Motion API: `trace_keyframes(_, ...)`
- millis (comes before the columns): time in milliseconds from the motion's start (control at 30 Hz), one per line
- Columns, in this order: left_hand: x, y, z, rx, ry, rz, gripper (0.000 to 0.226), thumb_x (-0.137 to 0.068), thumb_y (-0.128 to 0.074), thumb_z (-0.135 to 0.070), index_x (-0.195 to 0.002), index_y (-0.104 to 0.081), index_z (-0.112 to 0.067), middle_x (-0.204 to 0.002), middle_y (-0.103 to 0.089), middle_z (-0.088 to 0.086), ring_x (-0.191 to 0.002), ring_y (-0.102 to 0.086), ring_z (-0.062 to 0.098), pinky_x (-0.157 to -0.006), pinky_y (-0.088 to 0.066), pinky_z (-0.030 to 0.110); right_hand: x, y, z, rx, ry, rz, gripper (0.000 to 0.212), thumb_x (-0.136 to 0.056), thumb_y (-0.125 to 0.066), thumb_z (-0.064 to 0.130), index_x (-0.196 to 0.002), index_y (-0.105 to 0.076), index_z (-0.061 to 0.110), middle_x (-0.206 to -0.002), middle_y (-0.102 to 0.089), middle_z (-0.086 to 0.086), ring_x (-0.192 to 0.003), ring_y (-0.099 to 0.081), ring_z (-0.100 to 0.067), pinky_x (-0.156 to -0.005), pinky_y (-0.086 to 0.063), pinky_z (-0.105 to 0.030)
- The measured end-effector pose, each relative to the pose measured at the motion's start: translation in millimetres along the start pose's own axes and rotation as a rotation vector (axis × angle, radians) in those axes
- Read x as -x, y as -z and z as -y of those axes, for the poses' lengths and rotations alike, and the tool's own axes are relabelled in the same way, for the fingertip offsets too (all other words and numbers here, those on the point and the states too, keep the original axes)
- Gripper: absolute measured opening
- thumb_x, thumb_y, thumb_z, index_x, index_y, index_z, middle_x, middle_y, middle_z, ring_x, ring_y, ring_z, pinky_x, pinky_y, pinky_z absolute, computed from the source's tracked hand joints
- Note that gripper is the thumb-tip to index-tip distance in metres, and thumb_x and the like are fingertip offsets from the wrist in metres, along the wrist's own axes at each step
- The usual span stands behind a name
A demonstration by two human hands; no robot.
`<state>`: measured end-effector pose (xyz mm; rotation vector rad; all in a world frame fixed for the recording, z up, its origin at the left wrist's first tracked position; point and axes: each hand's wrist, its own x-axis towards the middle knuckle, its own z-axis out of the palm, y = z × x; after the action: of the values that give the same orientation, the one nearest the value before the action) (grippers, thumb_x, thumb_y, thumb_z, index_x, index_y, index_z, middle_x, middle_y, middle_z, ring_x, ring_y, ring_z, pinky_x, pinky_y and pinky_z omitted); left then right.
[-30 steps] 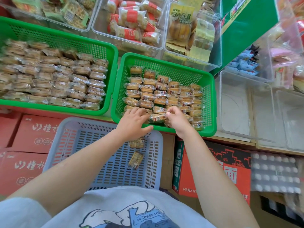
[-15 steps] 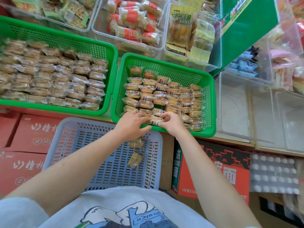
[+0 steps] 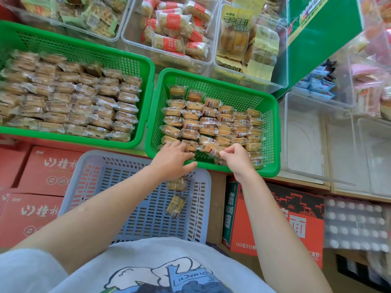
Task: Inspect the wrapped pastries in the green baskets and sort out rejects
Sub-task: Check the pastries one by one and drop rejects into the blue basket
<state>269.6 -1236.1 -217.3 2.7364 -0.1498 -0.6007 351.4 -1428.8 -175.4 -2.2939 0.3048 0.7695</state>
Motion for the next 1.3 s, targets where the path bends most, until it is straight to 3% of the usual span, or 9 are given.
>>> trace_keyframes(67,1,1,0,0.019,0.001,0.006,0.059,-0.102,-0.03,-0.061,-0.146,-0.051,-0.028,-0.145,-0.049,0.004,-0.134,-0.036,0.026,-0.111,-0.029,0.043,3,15,0,-0.086,-0.009,0.031,0.01,-0.098,-0.061,0.014,-0.097,-0.053,0.008,-0.111,-0.057,-0.006,-0.107,-0.06,-0.024,-0.096,-0.053,-0.045)
trace_keyframes(233,6,12,-4,0.213,0.028,-0.007,0.062,-0.099,-0.045,-0.059,-0.152,-0.039,-0.03,-0.153,-0.043,0.002,-0.141,-0.034,0.023,-0.114,-0.03,0.041,43,54,5,-0.491,0.058,0.111,0.013,-0.099,-0.054,0.001,-0.09,-0.048,0.007,-0.114,-0.062,-0.02,-0.108,-0.067,-0.033,-0.088,-0.059,-0.042)
trace_keyframes(400,39,56,-39,1.385,0.059,-0.009,0.057,-0.088,-0.069,-0.045,-0.141,-0.051,-0.036,-0.137,-0.06,-0.009,-0.124,-0.057,0.008,-0.105,-0.047,0.034,88,64,7,-0.914,0.025,0.318,0.004,-0.099,-0.047,0.006,-0.096,-0.049,0.009,-0.105,-0.074,-0.018,-0.089,-0.074,-0.03,-0.074,-0.061,-0.035)
trace_keyframes(533,62,71,-55,1.78,0.113,-0.138,0.044,-0.084,-0.073,-0.035,-0.125,-0.068,-0.019,-0.121,-0.072,0.004,-0.113,-0.067,0.018,-0.083,-0.059,0.034,107,47,10,-0.979,-0.002,0.393,0.026,-0.089,-0.053,0.018,-0.112,-0.051,0.006,-0.097,-0.074,-0.019,-0.079,-0.074,-0.028,-0.067,-0.061,-0.033)
trace_keyframes(667,80,76,-58,1.749,0.238,-0.315,0.017,-0.096,-0.065,-0.023,-0.109,-0.075,-0.021,-0.11,-0.075,0.008,-0.099,-0.07,0.02,-0.061,-0.057,0.027,121,29,12,-0.93,0.047,0.336,0.015,-0.103,-0.043,0.005,-0.116,-0.049,0.005,-0.1,-0.072,-0.023,-0.08,-0.072,-0.031,-0.073,-0.061,-0.038)
trace_keyframes(800,96,72,-58,1.593,0.321,-0.493,0.013,-0.096,-0.066,-0.018,-0.101,-0.077,-0.024,-0.101,-0.077,0.005,-0.095,-0.073,0.023,-0.068,-0.062,0.036,137,19,15,-0.816,0.172,0.235,0.02,-0.103,-0.044,0.002,-0.111,-0.058,0.015,-0.106,-0.07,-0.011,-0.092,-0.065,-0.023,-0.079,-0.057,-0.041)
trace_keyframes(1000,117,72,-57,1.583,0.226,-0.403,0.009,-0.097,-0.063,-0.014,-0.102,-0.07,-0.017,-0.089,-0.074,0.004,-0.075,-0.07,0.024,-0.063,-0.063,0.042,149,24,12,-0.901,0.16,0.285,0.022,-0.093,-0.059,0.021,-0.11,-0.061,0.007,-0.107,-0.07,-0.012,-0.097,-0.066,-0.021,-0.087,-0.052,-0.037)
trace_keyframes(1133,124,70,-55,1.571,0.25,-0.459,0.011,-0.095,-0.066,-0.013,-0.089,-0.068,-0.005,-0.084,-0.073,0.005,-0.076,-0.07,0.015,-0.065,-0.059,0.028,155,29,9,-1.0,0.161,0.36,0.025,-0.086,-0.063,0.018,-0.106,-0.063,0.005,-0.103,-0.068,-0.015,-0.091,-0.064,-0.021,-0.079,-0.055,-0.031)
trace_keyframes(1300,127,69,-58,1.491,0.215,-0.455,0.014,-0.1,-0.06,-0.013,-0.088,-0.065,-0.008,-0.083,-0.069,0.004,-0.077,-0.069,0.017,-0.066,-0.058,0.029,163,25,4,-0.709,0.324,0.036,0.006,-0.098,-0.059,0.013,-0.093,-0.061,0.01,-0.084,-0.066,-0.009,-0.063,-0.056,-0.012,-0.055,-0.047,-0.024)
